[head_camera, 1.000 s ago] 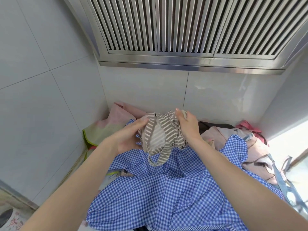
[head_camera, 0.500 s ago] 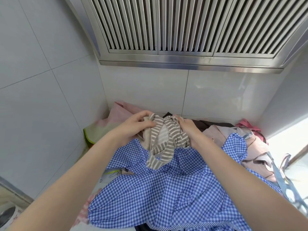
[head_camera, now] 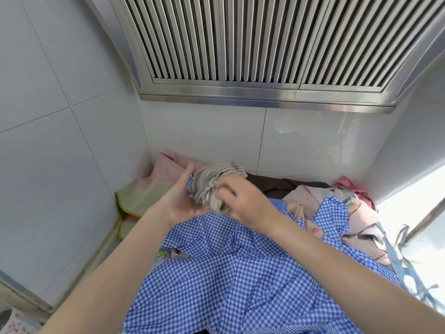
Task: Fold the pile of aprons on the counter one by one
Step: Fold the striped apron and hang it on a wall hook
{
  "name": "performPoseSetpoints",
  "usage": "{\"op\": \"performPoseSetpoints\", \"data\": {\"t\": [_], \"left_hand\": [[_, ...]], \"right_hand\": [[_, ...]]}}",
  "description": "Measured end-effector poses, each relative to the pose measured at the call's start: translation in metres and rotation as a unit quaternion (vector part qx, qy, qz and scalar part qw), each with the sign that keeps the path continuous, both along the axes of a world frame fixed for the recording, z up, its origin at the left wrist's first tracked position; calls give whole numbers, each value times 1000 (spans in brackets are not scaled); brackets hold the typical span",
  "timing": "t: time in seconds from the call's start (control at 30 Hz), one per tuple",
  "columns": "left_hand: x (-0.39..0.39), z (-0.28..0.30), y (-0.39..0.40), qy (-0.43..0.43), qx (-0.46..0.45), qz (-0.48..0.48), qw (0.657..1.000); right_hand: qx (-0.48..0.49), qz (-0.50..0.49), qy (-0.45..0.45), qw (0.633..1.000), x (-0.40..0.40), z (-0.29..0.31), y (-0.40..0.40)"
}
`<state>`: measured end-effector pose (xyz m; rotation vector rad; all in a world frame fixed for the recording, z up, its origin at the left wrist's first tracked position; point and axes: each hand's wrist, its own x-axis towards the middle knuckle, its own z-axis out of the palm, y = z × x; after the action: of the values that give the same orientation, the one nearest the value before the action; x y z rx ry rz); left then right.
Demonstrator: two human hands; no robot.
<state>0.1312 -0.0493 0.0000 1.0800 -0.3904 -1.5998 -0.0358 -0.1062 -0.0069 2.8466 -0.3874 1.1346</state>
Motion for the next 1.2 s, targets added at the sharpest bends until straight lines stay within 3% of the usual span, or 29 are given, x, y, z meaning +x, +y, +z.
{"op": "performPoseSetpoints", "data": {"t": [0.1,0.17,0.23,0.3,0.37,0.43,0.47,0.53,0.63,0.73,0.87,0.93,1.0,1.03,1.13,1.2], "left_hand": [[-6,-10,-4,-63,-38,34,997],[-5,-15,-4,-82,-74,88,990],[0,-16,-4,-115,-110,134,978],[3,-12,-2,-158,-132,152,967],[0,-8,3,-192,-141,139,961],[-7,-3,7,-214,-154,107,959],[-9,-2,8,-220,-160,96,957],[-11,-1,9,-229,-161,83,956],[-10,0,14,-230,-164,72,956],[-5,1,20,-205,-188,62,958],[-6,4,21,-194,-219,21,956],[-9,6,21,-173,-228,12,958],[-7,4,22,-144,-235,16,961],[-3,2,22,-123,-238,29,963],[8,-4,24,-63,-245,85,964],[7,-3,24,-51,-247,93,963]], "right_hand": [[-100,84,69,989,-7,-16,1],[-100,94,103,985,-17,-19,-2],[-3,49,60,997,-23,-15,-1],[163,-40,-73,983,-22,-2,-2],[374,-112,-142,909,-19,19,-10],[568,-100,-152,802,-15,33,-19],[619,-82,-162,764,-12,37,-23],[660,-77,-168,728,-3,38,-26],[650,-165,-190,717,1,36,-34],[673,-199,-235,673,-11,38,-42],[774,-138,-326,524,-24,41,-45],[793,-107,-358,482,-28,43,-44],[796,-44,-369,477,-38,51,-40],[796,-23,-350,494,-46,55,-37],[780,-67,-139,607,-61,59,-20],[753,-79,-44,652,-58,57,-8]]}}
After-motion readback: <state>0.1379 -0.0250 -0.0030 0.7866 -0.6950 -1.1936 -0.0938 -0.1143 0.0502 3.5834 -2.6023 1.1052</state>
